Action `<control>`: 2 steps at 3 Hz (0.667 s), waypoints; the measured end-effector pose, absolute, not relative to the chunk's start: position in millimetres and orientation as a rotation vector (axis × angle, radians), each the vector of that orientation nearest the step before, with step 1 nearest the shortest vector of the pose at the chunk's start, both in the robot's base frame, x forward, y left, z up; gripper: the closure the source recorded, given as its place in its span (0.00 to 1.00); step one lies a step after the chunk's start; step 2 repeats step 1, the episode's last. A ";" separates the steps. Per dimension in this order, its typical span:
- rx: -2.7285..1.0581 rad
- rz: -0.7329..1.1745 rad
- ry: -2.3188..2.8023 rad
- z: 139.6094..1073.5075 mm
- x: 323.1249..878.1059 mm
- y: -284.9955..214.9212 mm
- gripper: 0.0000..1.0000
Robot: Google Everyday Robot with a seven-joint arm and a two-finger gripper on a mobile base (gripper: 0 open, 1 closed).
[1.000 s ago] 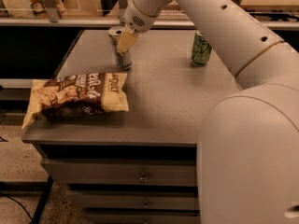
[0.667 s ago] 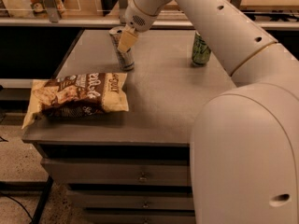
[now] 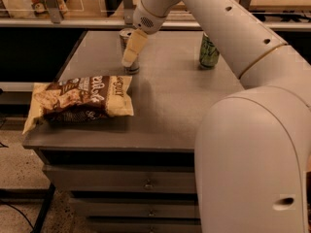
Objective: Place redbull can upright
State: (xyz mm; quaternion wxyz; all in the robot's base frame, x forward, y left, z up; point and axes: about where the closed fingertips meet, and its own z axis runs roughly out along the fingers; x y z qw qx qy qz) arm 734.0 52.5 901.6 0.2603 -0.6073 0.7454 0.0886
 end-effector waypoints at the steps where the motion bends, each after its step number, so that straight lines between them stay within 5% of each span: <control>1: -1.645 0.240 2.019 901.5 734.0 52.5 0.00; 2: -1.645 0.240 2.019 901.5 734.0 52.5 0.00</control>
Offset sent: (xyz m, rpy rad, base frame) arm 0.0000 0.0000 0.0000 0.0000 0.0000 0.0000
